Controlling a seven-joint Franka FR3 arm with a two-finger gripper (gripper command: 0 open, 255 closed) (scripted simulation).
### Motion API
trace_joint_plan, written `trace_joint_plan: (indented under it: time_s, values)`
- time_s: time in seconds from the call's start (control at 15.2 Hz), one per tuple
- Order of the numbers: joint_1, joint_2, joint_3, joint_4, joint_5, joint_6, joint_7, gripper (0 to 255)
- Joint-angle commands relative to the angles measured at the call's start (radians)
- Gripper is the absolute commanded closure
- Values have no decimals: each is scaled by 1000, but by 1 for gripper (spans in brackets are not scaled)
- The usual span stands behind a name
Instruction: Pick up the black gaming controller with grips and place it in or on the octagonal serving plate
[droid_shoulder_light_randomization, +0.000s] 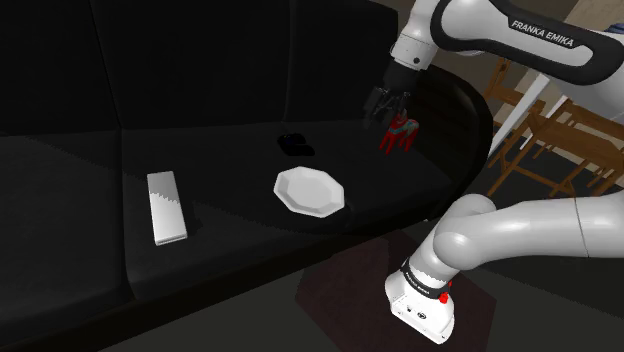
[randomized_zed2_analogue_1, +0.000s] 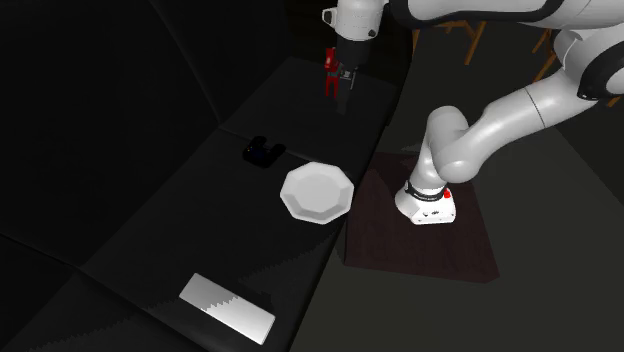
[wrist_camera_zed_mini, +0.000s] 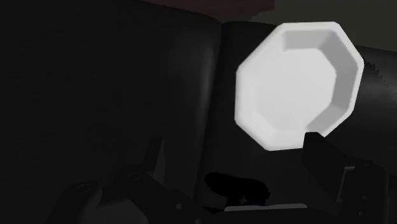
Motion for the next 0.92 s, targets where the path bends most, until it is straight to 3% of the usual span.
trace_joint_plan:
  time_s: [0.0,0.86]
  values:
    - [0,0,0,0,0,0,0,0]
    - [21,350,-5,-29,136,468,17,0]
